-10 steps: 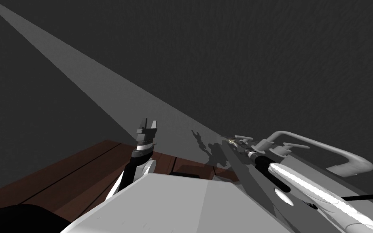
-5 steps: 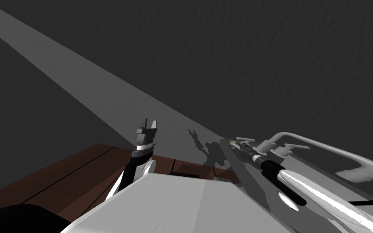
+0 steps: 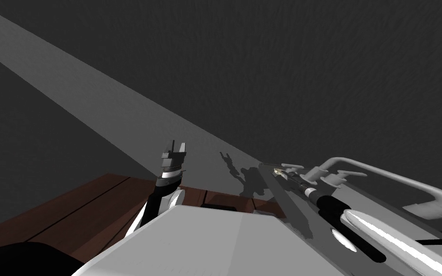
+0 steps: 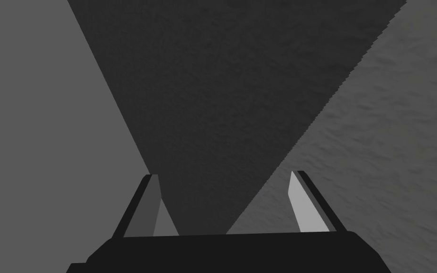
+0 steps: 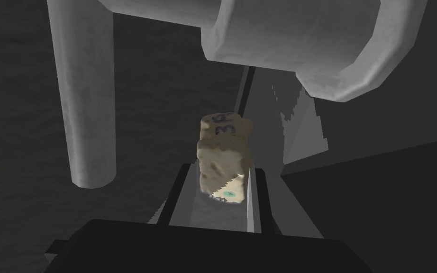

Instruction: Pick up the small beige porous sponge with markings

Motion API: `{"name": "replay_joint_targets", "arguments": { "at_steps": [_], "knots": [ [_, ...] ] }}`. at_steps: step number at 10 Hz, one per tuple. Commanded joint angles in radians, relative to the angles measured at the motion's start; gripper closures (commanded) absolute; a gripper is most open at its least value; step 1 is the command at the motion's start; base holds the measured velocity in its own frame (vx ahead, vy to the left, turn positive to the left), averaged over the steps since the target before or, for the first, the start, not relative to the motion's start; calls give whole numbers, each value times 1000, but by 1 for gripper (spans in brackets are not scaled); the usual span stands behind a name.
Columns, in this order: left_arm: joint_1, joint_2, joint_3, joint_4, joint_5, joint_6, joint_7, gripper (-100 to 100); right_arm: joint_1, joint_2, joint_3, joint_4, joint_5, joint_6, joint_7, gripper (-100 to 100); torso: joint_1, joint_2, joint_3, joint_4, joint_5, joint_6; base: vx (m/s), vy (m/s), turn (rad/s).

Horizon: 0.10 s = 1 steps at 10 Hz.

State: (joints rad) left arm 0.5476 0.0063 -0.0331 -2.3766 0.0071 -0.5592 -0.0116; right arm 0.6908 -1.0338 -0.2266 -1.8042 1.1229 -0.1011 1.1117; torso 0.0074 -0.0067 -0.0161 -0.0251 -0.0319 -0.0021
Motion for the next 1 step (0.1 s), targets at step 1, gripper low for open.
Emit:
{"name": "replay_joint_targets", "arguments": {
  "at_steps": [1],
  "knots": [
    [0,0,0,0,0,0,0,0,0,0,0,0,0,0,0,0,0,0,0,0,0,0,0,0,0]
  ]
}}
